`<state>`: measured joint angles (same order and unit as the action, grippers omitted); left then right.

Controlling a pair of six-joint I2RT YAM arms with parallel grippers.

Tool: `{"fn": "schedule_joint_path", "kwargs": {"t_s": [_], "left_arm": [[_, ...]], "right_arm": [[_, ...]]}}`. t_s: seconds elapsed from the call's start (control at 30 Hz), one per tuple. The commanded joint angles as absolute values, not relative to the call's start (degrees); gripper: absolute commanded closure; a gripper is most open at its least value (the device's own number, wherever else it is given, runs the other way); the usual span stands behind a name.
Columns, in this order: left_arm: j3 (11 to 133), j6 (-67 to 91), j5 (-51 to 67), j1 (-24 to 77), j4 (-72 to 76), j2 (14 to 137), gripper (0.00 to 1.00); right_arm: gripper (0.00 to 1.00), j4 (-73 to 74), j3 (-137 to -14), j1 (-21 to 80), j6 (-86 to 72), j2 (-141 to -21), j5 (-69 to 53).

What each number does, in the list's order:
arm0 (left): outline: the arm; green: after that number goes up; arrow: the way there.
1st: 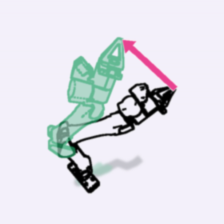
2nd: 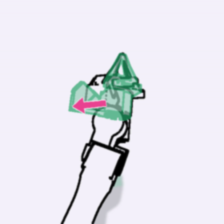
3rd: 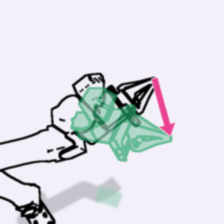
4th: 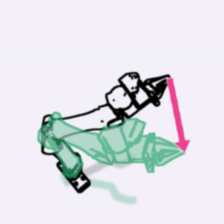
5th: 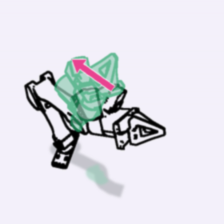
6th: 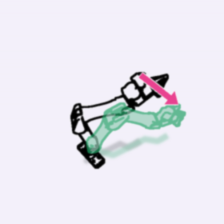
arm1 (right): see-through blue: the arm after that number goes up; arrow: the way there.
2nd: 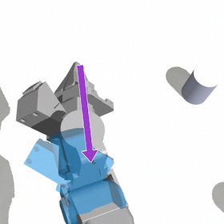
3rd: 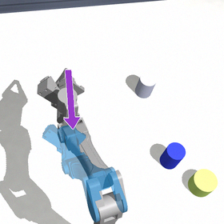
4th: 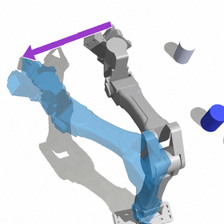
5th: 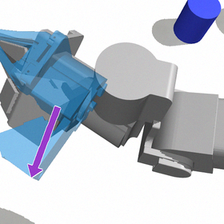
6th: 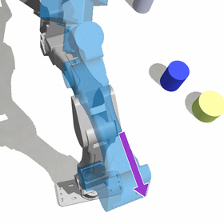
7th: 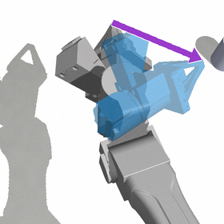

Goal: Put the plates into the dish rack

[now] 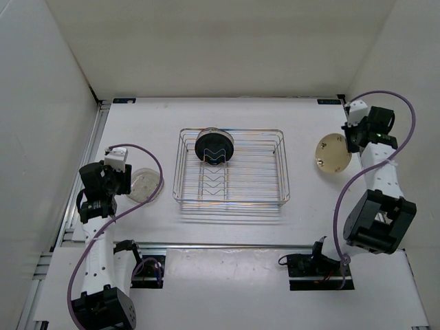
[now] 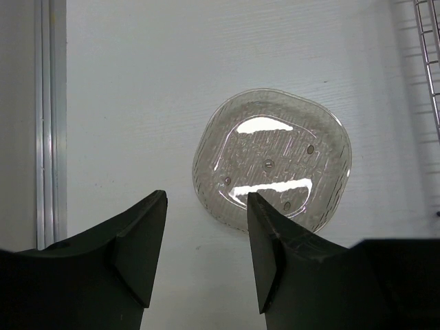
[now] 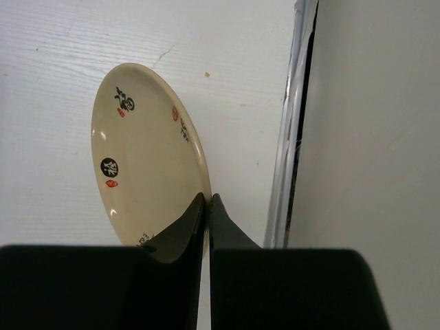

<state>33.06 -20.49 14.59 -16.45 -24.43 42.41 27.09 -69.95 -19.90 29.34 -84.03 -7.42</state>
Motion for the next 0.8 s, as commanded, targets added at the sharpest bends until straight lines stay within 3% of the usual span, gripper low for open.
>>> {"fn": "schedule_joint_path", "kwargs": {"t_s": [0.0,0.37,0.77], "left_arm": [[33.05,-20.39,16.08,-16.87,-24.7,41.4,0.39],[33.05,-20.39,17.14,-16.87,-24.7,41.4,0.38],[33.57,-19.86,17.14,-16.87,-24.7,41.92,0.36]], "right_arm": [[1.0,20.93,-71.1,-14.43,32.33,-80.51,1.29],[1.0,6.25,-75.92,3.94,50.95,-78.57,24.94],[1.0,-7.46,-84.99,20.38,76.72,-80.33,25.93]]}}
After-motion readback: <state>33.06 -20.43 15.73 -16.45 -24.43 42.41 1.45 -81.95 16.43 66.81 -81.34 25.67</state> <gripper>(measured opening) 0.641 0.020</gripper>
